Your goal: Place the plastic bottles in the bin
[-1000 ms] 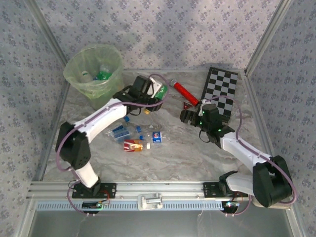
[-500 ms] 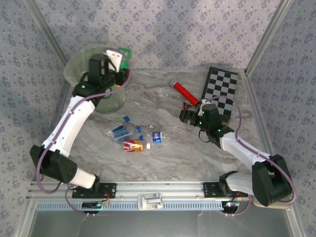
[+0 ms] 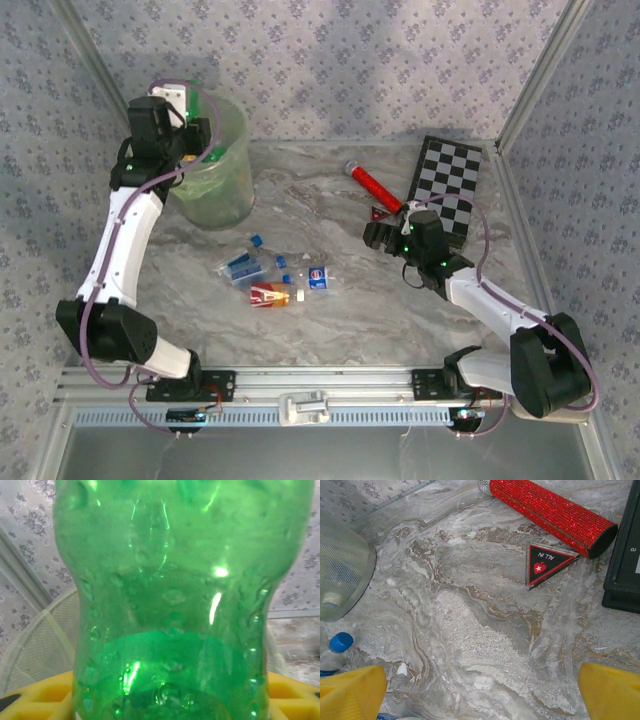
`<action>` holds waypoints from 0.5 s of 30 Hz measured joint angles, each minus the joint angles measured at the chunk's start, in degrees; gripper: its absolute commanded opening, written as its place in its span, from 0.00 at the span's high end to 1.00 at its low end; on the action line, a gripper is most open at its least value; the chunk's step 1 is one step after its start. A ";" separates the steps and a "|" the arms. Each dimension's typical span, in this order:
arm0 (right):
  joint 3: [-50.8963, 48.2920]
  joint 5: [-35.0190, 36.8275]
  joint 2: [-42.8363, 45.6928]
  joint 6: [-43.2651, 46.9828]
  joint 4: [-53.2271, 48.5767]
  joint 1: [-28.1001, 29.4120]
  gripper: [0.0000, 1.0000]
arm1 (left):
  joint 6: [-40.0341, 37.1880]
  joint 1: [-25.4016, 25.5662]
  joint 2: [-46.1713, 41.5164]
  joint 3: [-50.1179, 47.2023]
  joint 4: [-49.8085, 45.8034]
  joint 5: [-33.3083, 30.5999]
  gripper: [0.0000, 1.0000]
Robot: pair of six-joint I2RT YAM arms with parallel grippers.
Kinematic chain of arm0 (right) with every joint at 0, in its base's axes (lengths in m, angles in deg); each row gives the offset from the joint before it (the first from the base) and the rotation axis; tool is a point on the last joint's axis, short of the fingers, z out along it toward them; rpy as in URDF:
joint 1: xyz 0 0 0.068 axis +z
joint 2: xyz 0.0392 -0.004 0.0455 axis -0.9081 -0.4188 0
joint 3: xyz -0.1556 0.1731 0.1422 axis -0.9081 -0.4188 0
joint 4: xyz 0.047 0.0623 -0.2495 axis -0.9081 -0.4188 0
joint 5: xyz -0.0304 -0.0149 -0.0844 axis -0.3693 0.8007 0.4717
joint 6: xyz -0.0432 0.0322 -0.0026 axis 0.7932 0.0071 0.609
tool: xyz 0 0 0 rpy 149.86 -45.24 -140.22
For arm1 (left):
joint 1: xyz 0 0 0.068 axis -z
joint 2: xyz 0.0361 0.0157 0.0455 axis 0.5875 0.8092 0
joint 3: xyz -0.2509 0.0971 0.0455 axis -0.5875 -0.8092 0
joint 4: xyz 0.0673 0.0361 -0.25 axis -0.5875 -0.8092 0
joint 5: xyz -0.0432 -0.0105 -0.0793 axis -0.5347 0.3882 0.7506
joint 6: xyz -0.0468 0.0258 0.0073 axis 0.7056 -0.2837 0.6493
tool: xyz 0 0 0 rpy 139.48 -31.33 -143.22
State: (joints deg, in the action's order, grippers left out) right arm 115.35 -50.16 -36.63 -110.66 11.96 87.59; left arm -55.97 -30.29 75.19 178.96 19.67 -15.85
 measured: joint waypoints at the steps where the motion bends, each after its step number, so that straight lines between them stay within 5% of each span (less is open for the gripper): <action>1: 0.00 0.00 0.07 0.00 -0.22 0.00 0.00 | 0.11 -0.39 1.01 0.44 0.04 -0.11 0.48; 8: 0.00 0.07 1.29 0.00 -0.70 0.00 0.00 | 0.98 -1.20 5.84 0.72 -0.50 -0.42 0.42; 15: 0.00 0.22 1.38 0.02 -1.14 0.00 0.00 | 2.45 -1.20 6.47 0.94 -1.18 -0.46 0.11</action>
State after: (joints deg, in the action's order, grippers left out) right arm 115.35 -49.94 -35.25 -110.63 10.83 87.59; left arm -53.52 -31.49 81.66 179.90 18.49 -16.31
